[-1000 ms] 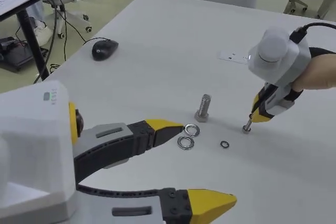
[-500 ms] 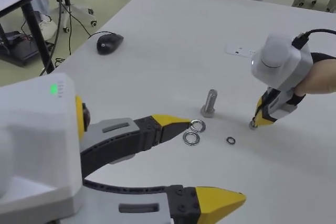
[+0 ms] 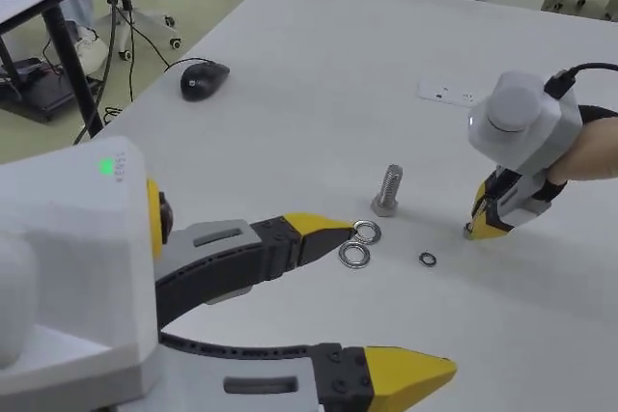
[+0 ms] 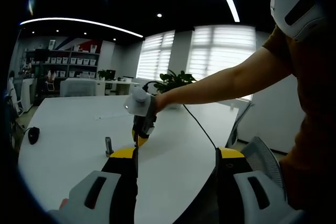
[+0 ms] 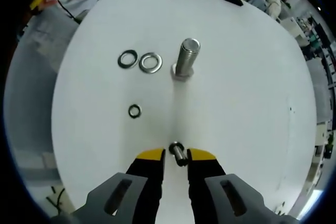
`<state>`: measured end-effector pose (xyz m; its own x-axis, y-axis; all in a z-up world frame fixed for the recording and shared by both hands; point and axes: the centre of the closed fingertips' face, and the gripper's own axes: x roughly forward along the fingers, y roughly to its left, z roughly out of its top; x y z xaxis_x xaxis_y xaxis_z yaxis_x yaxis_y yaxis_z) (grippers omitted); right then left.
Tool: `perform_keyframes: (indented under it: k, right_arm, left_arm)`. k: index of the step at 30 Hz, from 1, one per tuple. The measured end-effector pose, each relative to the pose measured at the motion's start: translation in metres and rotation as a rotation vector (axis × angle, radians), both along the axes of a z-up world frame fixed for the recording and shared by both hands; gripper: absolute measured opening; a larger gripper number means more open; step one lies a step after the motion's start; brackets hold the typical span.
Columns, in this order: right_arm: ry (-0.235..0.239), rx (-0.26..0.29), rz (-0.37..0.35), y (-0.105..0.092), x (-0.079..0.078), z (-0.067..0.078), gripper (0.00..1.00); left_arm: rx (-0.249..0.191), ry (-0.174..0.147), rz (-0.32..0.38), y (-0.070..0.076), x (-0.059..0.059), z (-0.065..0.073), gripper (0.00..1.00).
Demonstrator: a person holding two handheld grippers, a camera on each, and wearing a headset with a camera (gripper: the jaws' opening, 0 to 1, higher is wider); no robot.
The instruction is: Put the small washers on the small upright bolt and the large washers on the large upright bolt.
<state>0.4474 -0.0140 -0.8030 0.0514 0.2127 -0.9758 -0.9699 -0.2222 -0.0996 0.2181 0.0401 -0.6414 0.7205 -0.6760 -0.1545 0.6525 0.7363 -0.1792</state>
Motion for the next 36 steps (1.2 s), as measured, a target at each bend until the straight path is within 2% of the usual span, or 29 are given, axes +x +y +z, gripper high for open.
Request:
perform_keyframes:
  k: [7,11,12,14,16,21,25,29,34,36]
  right_arm:
    - [-0.03,0.012,-0.016,-0.013,-0.007,0.021,0.19]
    - [-0.027,0.022,-0.048,-0.024,-0.014,0.029,0.18]
    - [-0.026,0.021,-0.059,-0.029,-0.016,0.03,0.18]
    - [-0.025,0.016,-0.069,-0.037,-0.022,0.033,0.18]
    - [-0.025,0.016,-0.078,-0.042,-0.029,0.035,0.18]
    - [-0.003,0.013,-0.09,-0.047,-0.05,0.035,0.18]
    - [0.011,0.013,-0.074,-0.042,-0.069,0.033,0.18]
    - [0.014,0.027,-0.044,-0.03,-0.08,0.034,0.18]
    - [0.004,0.039,-0.011,-0.012,-0.079,0.028,0.18]
    - [-0.01,0.058,-0.002,-0.001,-0.075,0.026,0.18]
  left_arm:
    - [0.012,-0.01,-0.007,-0.002,-0.002,0.004,0.59]
    - [0.013,-0.01,-0.015,-0.005,-0.006,0.003,0.59]
    - [0.017,-0.002,-0.017,-0.005,-0.008,0.001,0.59]
    - [0.029,-0.012,-0.018,-0.007,-0.011,0.003,0.59]
    - [0.015,-0.027,-0.02,-0.008,-0.014,0.008,0.59]
    - [0.029,-0.046,-0.031,-0.011,-0.019,0.014,0.59]
    - [0.031,-0.069,-0.03,-0.011,-0.023,0.021,0.59]
    - [0.03,-0.088,-0.019,-0.009,-0.027,0.027,0.59]
    - [0.045,-0.092,0.004,-0.002,-0.032,0.026,0.59]
    - [0.034,-0.095,0.017,0.002,-0.033,0.027,0.59]
